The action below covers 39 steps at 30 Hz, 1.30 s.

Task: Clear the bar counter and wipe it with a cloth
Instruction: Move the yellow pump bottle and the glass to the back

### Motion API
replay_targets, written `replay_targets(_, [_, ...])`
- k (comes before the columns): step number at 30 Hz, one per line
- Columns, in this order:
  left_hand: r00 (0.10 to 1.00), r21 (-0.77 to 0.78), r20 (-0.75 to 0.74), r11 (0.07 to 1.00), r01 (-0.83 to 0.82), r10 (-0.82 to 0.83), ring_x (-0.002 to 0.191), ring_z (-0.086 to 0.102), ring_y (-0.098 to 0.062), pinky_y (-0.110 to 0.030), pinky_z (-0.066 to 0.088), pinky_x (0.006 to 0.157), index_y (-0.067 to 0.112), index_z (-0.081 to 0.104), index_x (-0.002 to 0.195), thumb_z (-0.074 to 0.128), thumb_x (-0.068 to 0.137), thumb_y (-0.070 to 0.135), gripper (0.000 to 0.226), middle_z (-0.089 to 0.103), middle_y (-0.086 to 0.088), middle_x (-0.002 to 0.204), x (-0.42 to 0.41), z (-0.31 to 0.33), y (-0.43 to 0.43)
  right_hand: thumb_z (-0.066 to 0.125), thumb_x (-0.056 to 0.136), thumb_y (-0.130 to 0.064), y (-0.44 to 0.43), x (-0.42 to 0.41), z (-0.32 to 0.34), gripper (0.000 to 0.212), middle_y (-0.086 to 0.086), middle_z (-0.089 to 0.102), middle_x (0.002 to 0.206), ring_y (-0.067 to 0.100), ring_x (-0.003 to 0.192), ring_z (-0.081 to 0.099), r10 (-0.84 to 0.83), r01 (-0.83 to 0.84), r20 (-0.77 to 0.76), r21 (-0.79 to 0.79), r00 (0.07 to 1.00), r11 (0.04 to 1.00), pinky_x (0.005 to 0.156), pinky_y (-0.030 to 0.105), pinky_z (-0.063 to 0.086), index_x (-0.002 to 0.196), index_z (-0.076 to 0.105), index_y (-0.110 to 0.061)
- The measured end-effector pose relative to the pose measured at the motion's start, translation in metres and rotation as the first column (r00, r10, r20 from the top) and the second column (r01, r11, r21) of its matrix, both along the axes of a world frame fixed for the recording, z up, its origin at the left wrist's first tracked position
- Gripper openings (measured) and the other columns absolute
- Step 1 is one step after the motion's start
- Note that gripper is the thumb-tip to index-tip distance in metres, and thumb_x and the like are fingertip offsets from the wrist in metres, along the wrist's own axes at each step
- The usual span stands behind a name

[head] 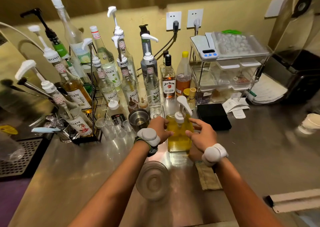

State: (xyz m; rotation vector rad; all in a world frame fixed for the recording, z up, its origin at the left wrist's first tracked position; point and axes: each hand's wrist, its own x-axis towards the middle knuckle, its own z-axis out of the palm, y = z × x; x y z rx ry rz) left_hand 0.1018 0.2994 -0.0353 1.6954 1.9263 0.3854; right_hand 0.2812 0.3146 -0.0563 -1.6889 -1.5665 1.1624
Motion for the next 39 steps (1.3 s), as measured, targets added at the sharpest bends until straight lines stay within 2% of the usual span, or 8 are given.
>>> replay_targets(2, [1.0,0.008,-0.008,1.0,-0.005,0.005,0.094,0.067,-0.022,-0.036,0.054,0.087,0.009,0.07,0.11,0.074,0.083,0.027,0.032,0.072,-0.01,0.104,0.0,-0.002,0.004,0.078,0.083,-0.016,0.005,0.0,0.0,0.055,0.0,0.068,0.127,0.02,0.12,0.061,0.008,-0.008,0.004,0.005,1.0,1.0,0.104,0.043,0.051,0.133,0.062,-0.032])
replay_targets(6, [1.0,0.02,0.025,1.0,-0.015,0.014,0.104,0.065,-0.024,-0.039,0.052,0.094,0.009,0.063,0.124,0.071,0.086,0.024,0.041,0.069,-0.011,0.114,0.0,-0.007,0.012,0.078,0.084,-0.015,0.013,-0.001,-0.002,0.055,0.001,0.068,0.128,0.021,0.12,0.061,-0.009,0.009,-0.003,0.012,1.0,1.0,0.105,0.041,0.05,0.134,0.061,-0.031])
replay_targets(12, [0.994,0.024,0.077,0.997,-0.075,0.073,0.116,0.06,-0.022,-0.033,0.047,0.102,0.011,0.05,0.14,0.07,0.088,0.025,0.057,0.063,-0.009,0.129,0.001,-0.014,0.03,0.077,0.084,-0.015,0.032,-0.004,-0.004,0.054,0.004,0.069,0.126,0.022,0.118,0.063,-0.028,0.027,0.008,0.029,1.0,0.999,0.106,0.039,0.049,0.134,0.062,-0.03])
replay_targets(19, [0.996,0.03,-0.005,0.996,-0.086,0.087,0.11,0.064,-0.027,-0.037,0.05,0.096,0.01,0.059,0.129,0.069,0.087,0.023,0.046,0.068,-0.011,0.118,0.0,-0.018,0.06,0.076,0.085,-0.019,0.061,-0.011,-0.003,0.054,0.006,0.067,0.129,0.027,0.12,0.061,-0.005,0.004,0.076,0.011,0.997,1.0,0.106,0.045,0.049,0.135,0.06,-0.032])
replay_targets(26, [0.994,0.04,-0.088,0.997,-0.067,0.071,0.102,0.064,-0.029,-0.036,0.052,0.086,0.012,0.062,0.113,0.065,0.089,0.024,0.027,0.069,-0.01,0.106,-0.002,-0.021,0.088,0.076,0.084,-0.019,0.097,-0.02,0.0,0.053,0.009,0.064,0.133,0.028,0.12,0.062,0.021,-0.021,0.139,-0.002,0.99,1.0,0.107,0.043,0.048,0.134,0.061,-0.03])
replay_targets(32, [0.991,0.057,-0.045,0.991,-0.124,0.127,0.106,0.063,-0.029,-0.041,0.052,0.09,0.01,0.061,0.114,0.063,0.089,0.014,0.025,0.068,-0.011,0.11,-0.006,-0.023,0.111,0.075,0.085,-0.018,0.129,-0.032,0.001,0.052,0.008,0.064,0.136,0.029,0.127,0.058,0.07,-0.076,0.232,0.015,0.97,0.997,0.11,0.041,0.046,0.135,0.061,-0.026])
replay_targets(36, [0.984,0.065,-0.031,0.983,-0.174,0.177,0.117,0.059,-0.032,-0.036,0.049,0.094,0.008,0.057,0.127,0.062,0.089,0.012,0.039,0.063,-0.014,0.124,-0.007,-0.024,0.125,0.072,0.088,-0.02,0.148,-0.041,0.0,0.051,0.008,0.063,0.137,0.03,0.128,0.057,0.094,-0.103,0.279,0.019,0.956,0.995,0.11,0.037,0.045,0.137,0.059,-0.025])
replay_targets(39, [0.979,0.053,-0.019,0.978,-0.204,0.205,0.116,0.06,-0.03,-0.032,0.047,0.088,0.009,0.056,0.128,0.062,0.09,0.01,0.039,0.064,-0.012,0.124,-0.011,-0.026,0.137,0.07,0.089,-0.021,0.159,-0.046,0.0,0.05,0.009,0.062,0.137,0.031,0.131,0.053,0.095,-0.108,0.298,0.028,0.95,0.994,0.108,0.035,0.042,0.136,0.059,-0.027])
